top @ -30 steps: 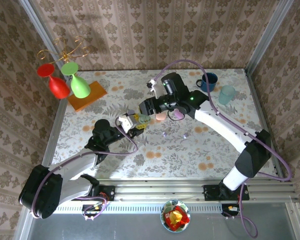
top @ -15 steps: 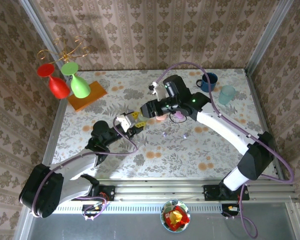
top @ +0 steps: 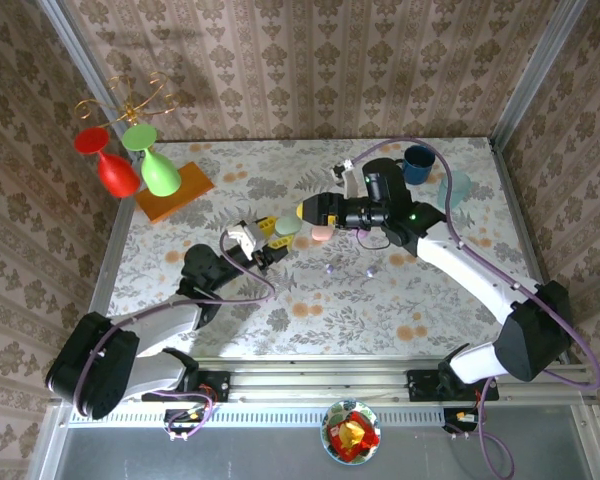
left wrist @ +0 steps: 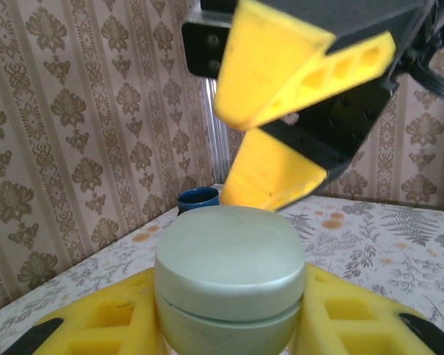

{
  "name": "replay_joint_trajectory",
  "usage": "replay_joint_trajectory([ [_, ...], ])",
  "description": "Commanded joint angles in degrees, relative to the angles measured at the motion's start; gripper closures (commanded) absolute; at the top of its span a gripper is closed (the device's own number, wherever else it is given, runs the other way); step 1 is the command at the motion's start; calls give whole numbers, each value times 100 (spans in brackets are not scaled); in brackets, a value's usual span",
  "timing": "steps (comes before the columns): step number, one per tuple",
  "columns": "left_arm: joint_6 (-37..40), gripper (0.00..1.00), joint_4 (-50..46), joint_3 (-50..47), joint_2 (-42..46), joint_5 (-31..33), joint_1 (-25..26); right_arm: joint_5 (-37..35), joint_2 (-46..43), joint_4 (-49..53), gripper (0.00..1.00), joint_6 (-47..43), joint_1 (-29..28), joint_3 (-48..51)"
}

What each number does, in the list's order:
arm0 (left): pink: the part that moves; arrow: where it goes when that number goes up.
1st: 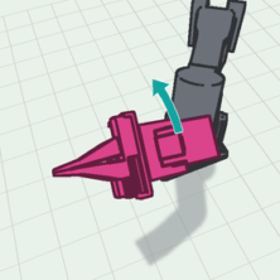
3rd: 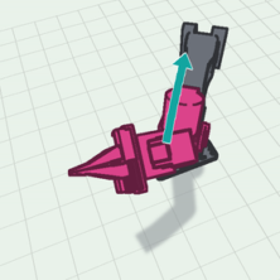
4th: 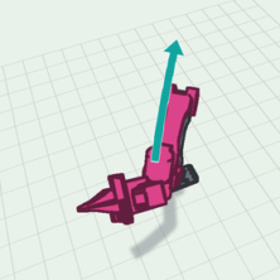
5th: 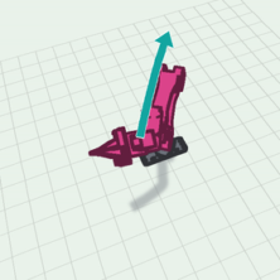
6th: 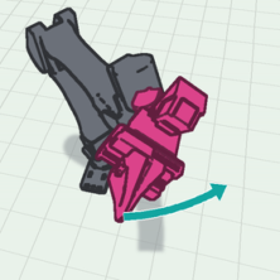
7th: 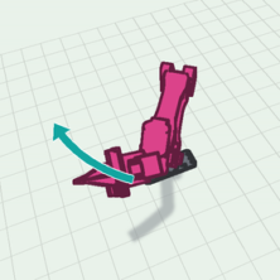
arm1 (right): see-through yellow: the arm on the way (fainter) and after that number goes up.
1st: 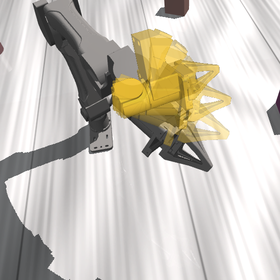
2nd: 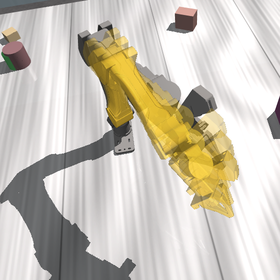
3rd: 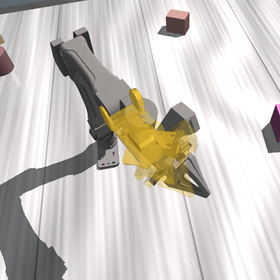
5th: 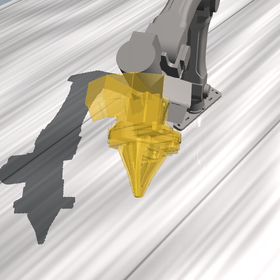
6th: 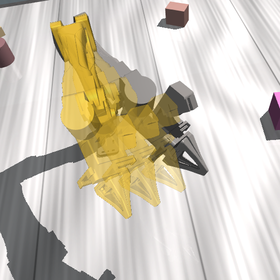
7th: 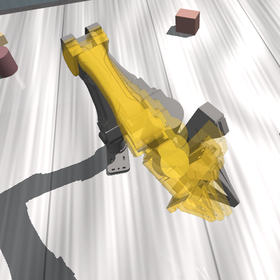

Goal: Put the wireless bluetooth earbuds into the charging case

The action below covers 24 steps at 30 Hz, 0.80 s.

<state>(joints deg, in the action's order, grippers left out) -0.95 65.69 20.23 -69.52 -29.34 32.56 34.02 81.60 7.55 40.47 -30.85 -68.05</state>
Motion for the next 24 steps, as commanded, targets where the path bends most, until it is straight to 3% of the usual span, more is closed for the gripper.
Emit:
replay_joint_trajectory([
  [1, -344, 76, 747, 47, -103, 60, 23, 760, -134, -1032, 25, 984, -26, 210],
  [10, -388, 76, 743, 203, -124, 132, 46, 1408, 191, -2492, 28, 2101, -61, 499],
  [24, -358, 76, 740, 131, 32, 280, 67, 1313, 335, -1904, 29, 1737, -75, 427],
])
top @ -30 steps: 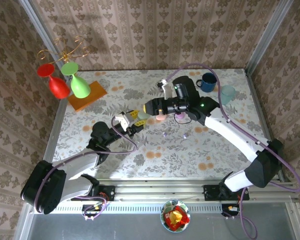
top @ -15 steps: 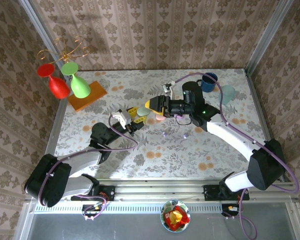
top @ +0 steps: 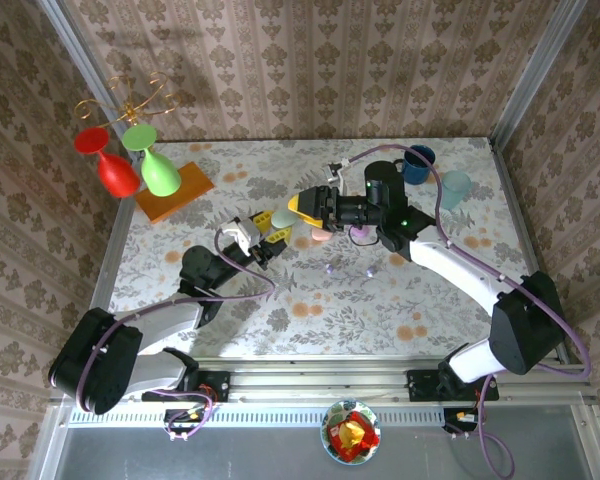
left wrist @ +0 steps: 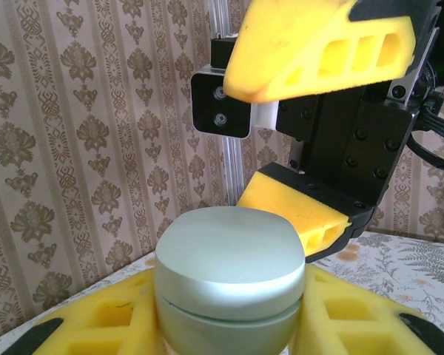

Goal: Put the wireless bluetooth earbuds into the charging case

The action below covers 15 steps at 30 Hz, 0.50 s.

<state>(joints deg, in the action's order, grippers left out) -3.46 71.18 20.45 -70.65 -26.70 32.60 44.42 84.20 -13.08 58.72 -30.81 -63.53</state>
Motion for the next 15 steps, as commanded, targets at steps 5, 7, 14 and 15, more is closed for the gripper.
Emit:
replay_joint_trajectory([
  [5, -112, 76, 180, 126, 122, -9, 62, 263, 115, 221, 29, -107, -93, -34],
  [7, -128, 76, 193, 143, 100, -20, 62, 331, 129, 45, 32, -4, -101, -3],
  [14, -134, 75, 190, 181, 0, -72, 71, 517, 167, -373, 57, 240, -111, 31],
  [15, -137, 75, 192, 183, -1, -81, 71, 491, 165, -375, 61, 234, -110, 48],
])
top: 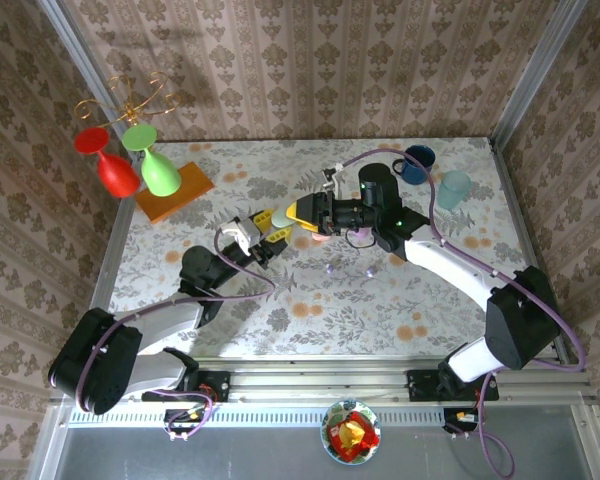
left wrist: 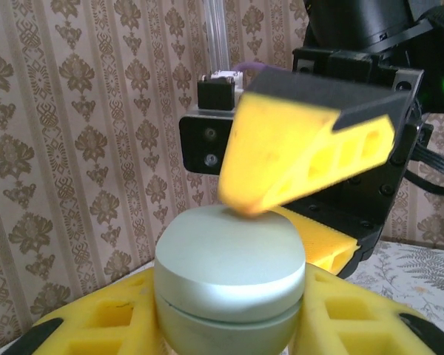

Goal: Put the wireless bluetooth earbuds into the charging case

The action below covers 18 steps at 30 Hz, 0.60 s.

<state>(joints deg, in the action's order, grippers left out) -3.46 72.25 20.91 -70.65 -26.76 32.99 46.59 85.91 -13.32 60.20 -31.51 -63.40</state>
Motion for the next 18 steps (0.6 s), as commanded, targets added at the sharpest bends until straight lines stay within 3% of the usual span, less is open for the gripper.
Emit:
replay_joint_trajectory([
  [1, -137, 75, 86, 126, -1, -83, 32, 264, -11, -349, 63, 84, -31, 46],
  [5, -121, 75, 70, 70, 16, -67, 27, 219, 7, -360, 74, 113, -5, 81],
  [10, -70, 71, -59, 23, 73, -79, 32, 163, 30, -368, 79, 110, 26, 90],
  [13, 113, 60, -334, -8, 216, -116, 32, 76, 26, -377, 79, 199, 69, 115],
  [18, 639, 32, -1596, 35, 771, -310, 23, -97, -10, -463, 79, 310, 234, 319],
])
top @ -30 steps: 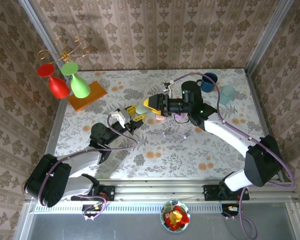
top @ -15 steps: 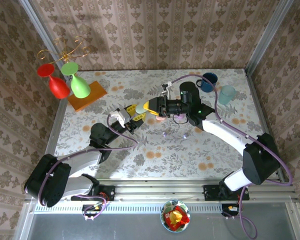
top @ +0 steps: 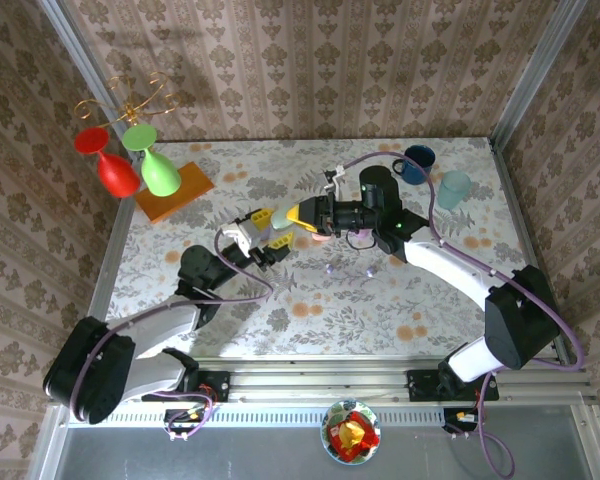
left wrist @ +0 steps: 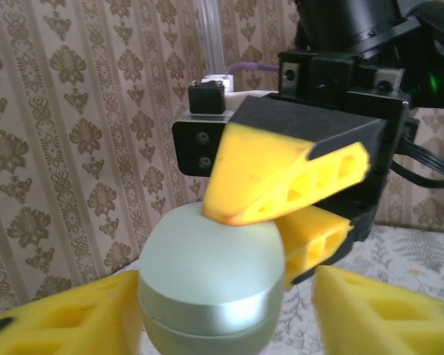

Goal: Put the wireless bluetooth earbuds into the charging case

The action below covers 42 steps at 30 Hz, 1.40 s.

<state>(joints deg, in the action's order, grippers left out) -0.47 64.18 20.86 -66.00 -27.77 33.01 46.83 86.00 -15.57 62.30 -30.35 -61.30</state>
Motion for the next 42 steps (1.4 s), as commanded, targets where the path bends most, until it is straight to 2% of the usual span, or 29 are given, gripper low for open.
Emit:
replay_joint_trajectory([
  [1, 440, 27, -1094, 49, 430, -215, 14, -168, -24, -224, 79, 77, 168, 157],
  [6, 722, 9, -2600, 255, 860, -195, 12, -517, 36, -90, 79, -82, 559, 570],
  [11, 629, 0, -3541, 541, 1000, 109, 38, -1173, 50, 151, 80, -406, 1066, 1175],
  [17, 645, 0, -3904, 686, 940, 98, 43, -1922, 155, 894, 80, -971, 1472, 1533],
  [22, 650, 0, -4129, 758, 914, 117, 47, -2416, 462, 1160, 80, -1325, 1530, 1626],
  [25, 612, 1, -4429, 877, 830, 475, 47, -2619, 740, 1328, 80, -1572, 1571, 1587],
  [31, 665, 0, -5726, 1448, 291, 1392, 35, -2679, 1033, 1320, 78, -1713, 1633, 1603],
  [34, 713, 0, -6292, 1809, -137, 1662, 53, -2762, 1063, 1347, 71, -1702, 1650, 1636],
  [38, 307, 0, -7036, 2469, -876, 2500, 62, -3065, 873, 1477, 54, -1711, 1656, 1700],
  [42, -118, 0, -7321, 2824, -1343, 2998, 60, -3334, 486, 1799, 45, -1881, 1664, 1700],
])
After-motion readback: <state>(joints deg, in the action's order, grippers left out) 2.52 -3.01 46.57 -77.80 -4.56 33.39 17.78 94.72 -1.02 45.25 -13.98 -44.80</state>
